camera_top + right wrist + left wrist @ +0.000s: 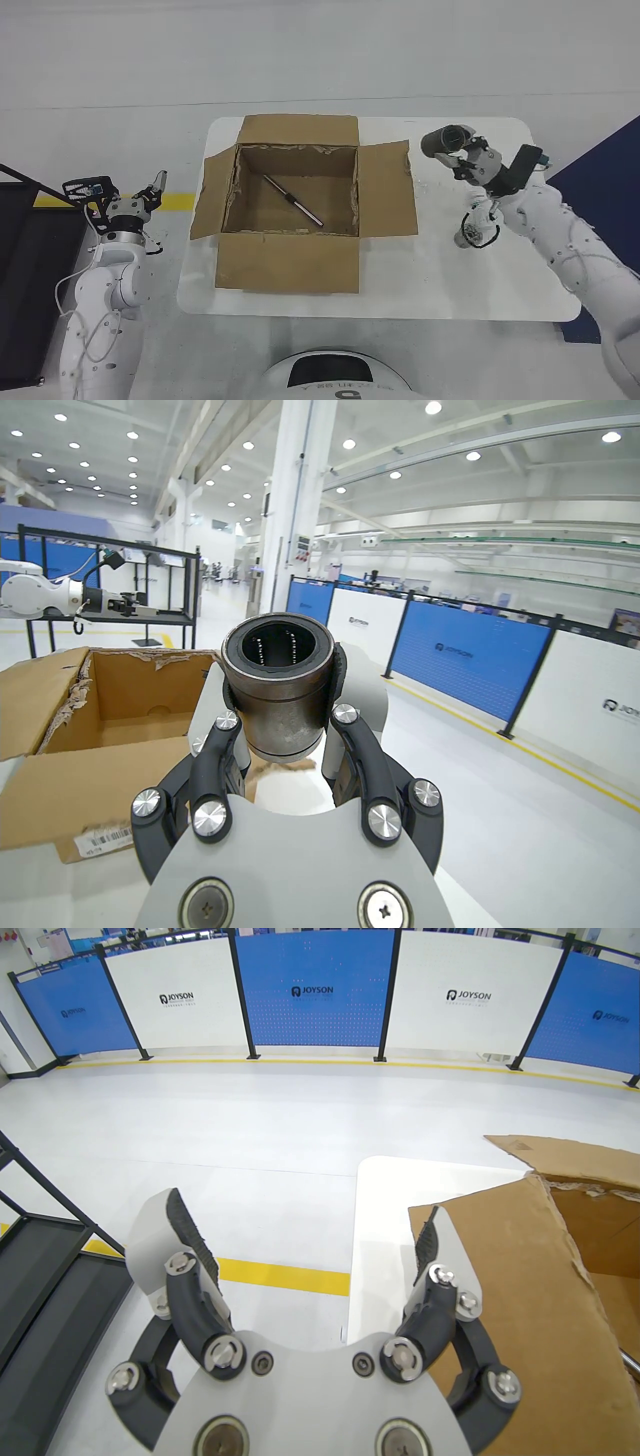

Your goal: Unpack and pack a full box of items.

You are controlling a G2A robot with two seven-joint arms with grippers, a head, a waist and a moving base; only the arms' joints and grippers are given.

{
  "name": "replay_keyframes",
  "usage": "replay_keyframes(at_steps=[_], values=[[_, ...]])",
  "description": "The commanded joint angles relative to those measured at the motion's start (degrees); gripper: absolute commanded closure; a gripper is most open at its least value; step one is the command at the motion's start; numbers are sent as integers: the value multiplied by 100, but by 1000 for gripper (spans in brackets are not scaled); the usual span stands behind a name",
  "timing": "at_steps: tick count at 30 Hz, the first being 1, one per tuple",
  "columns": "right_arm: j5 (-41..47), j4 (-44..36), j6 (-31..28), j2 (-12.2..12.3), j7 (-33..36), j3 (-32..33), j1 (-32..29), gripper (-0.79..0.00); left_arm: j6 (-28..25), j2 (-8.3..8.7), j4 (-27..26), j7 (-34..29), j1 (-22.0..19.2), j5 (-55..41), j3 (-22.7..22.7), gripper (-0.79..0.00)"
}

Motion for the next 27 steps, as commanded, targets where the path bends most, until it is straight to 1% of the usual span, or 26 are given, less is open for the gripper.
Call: replay_keyframes(at_steps=[1,3,6,10,13,17,22,24,27], values=[[181,-116,-27,280,29,340,-452,0,0,0,0,0,0,0,0,-785],[426,-157,-143,482,145,625,-815,0,0,0,0,0,0,0,0,-785],[808,-180,-376,696,378,977,-1286,0,0,0,0,0,0,0,0,-785],[1315,-236,-642,839,644,1312,-1791,0,0,0,0,0,0,0,0,-785],[1520,-92,-816,878,819,1480,-2038,0,0,0,0,0,0,0,0,-785],[1873,248,-1067,814,1075,1538,-2167,0,0,0,0,0,0,0,0,-785],[2484,636,-1078,530,1520,1343,-2008,0,0,0,0,0,0,0,0,-785],[2583,599,-1123,419,1576,1268,-1881,0,0,0,0,0,0,0,0,-785],[2583,599,-1123,419,1576,1268,-1881,0,0,0,0,0,0,0,0,-785]])
